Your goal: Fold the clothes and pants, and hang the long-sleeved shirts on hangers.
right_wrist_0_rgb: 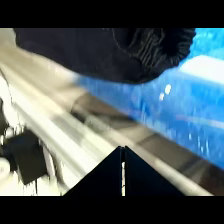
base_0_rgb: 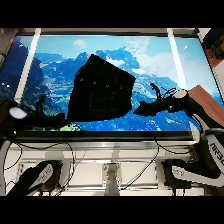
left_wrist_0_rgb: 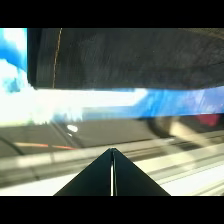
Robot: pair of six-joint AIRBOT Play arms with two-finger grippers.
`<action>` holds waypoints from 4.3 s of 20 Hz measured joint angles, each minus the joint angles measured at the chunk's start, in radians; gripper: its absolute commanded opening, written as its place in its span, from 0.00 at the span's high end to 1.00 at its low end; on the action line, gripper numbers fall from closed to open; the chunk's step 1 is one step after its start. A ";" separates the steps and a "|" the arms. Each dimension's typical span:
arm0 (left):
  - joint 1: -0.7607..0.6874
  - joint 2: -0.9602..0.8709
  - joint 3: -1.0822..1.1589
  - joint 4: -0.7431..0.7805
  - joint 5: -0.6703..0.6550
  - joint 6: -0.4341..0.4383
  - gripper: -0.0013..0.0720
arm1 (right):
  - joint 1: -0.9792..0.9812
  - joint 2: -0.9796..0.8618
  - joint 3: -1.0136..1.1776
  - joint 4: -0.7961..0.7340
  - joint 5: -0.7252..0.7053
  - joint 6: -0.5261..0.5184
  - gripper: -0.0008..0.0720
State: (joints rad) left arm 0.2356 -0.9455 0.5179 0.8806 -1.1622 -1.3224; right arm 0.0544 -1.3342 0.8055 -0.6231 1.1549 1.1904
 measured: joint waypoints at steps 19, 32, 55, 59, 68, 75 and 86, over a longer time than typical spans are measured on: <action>-0.014 0.027 -0.210 -0.202 0.388 -0.243 0.43 | 0.033 0.060 -0.021 0.046 -0.239 0.135 0.19; -0.061 -0.100 -0.210 -0.364 0.562 -0.212 0.97 | 0.033 0.060 -0.024 0.075 -0.215 0.141 0.25; -0.137 -0.101 -0.210 -0.441 0.469 -0.083 0.96 | 0.240 -0.018 -0.150 0.083 -0.760 0.251 0.47; -0.137 -0.101 -0.210 -0.441 0.470 -0.083 0.96 | 0.240 -0.021 -0.144 0.093 -0.773 0.259 0.94; -0.157 -0.080 -0.047 -0.750 0.517 0.191 0.97 | 0.241 0.024 -0.053 0.124 -0.732 0.259 0.94; -0.250 -0.200 0.448 -1.029 0.644 0.489 0.97 | 0.241 -0.016 0.298 0.132 -0.935 0.260 0.94; -0.366 -0.656 1.292 -1.075 0.738 0.542 0.97 | 0.218 -0.319 0.940 0.132 -1.143 0.259 0.94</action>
State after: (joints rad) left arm -0.1303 -1.6012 1.8095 -0.1944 -0.4244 -0.7803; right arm 0.2726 -1.6531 1.7451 -0.4915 0.0116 1.4494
